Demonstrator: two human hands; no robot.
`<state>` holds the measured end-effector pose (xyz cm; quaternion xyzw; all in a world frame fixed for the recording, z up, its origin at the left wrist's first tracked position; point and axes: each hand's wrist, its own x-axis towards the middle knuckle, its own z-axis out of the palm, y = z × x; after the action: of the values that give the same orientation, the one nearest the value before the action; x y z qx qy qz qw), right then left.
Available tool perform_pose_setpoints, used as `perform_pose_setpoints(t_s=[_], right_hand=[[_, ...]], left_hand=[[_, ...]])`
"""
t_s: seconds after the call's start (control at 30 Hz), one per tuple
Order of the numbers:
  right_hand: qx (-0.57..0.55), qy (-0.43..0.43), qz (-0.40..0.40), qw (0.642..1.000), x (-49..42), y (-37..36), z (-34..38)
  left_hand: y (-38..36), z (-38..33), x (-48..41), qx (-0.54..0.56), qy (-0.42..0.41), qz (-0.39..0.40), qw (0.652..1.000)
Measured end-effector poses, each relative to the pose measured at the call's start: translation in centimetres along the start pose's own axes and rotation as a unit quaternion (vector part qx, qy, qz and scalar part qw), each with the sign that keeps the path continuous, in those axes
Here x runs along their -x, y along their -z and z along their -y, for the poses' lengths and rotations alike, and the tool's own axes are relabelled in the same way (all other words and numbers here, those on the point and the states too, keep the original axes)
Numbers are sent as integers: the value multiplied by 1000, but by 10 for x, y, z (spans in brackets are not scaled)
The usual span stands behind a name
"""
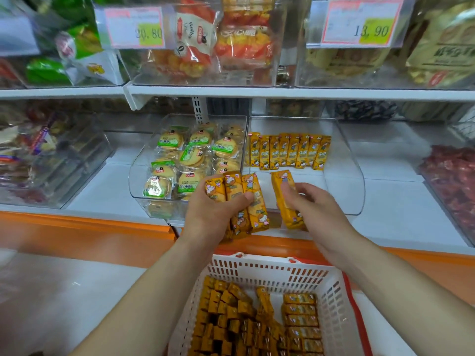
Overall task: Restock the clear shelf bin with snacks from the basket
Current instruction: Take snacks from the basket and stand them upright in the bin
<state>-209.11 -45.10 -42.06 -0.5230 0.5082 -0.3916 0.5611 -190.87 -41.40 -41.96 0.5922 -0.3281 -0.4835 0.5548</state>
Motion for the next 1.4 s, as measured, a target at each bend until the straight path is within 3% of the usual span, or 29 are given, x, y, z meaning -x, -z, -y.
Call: perform_pose_setpoints(t_s=[0.1,0.23,0.37,0.57,0.73,0.87,0.93,1.27,1.33,1.4], right_hand=[[43,31,-28,998,-31,-3,6],[112,55,-14,992,-104,-10,5],[122,6,-30,992,-183,-23,-22],[190,39,-90,977,-249,-36,-43],[338,97,-123,928,-259,-41,-43],[505,97,-67,855,-256,-41,-37],[528,113,-63,839,-258,-42,-41],[525,87,-55,845,-255,-37,-34],[496,93,-66,861,-237,-30,-18],[411,118,-101,898,-206,-23,-1]], left_hand=[[15,-8,-8,-46,-47,-28,997],[30,-7,-19,-87,-48,-29,995],[41,-2,-29,-87,-46,-19,995],[52,-5,-32,-62,-59,-40,996],[64,-2,-21,-80,-37,-53,995],[70,1,-24,-83,-40,-72,993],[68,1,-25,-83,-45,-73,993],[53,6,-30,-81,-44,-56,994],[50,3,-29,-75,-48,-61,994],[45,0,-27,-70,-49,-58,995]])
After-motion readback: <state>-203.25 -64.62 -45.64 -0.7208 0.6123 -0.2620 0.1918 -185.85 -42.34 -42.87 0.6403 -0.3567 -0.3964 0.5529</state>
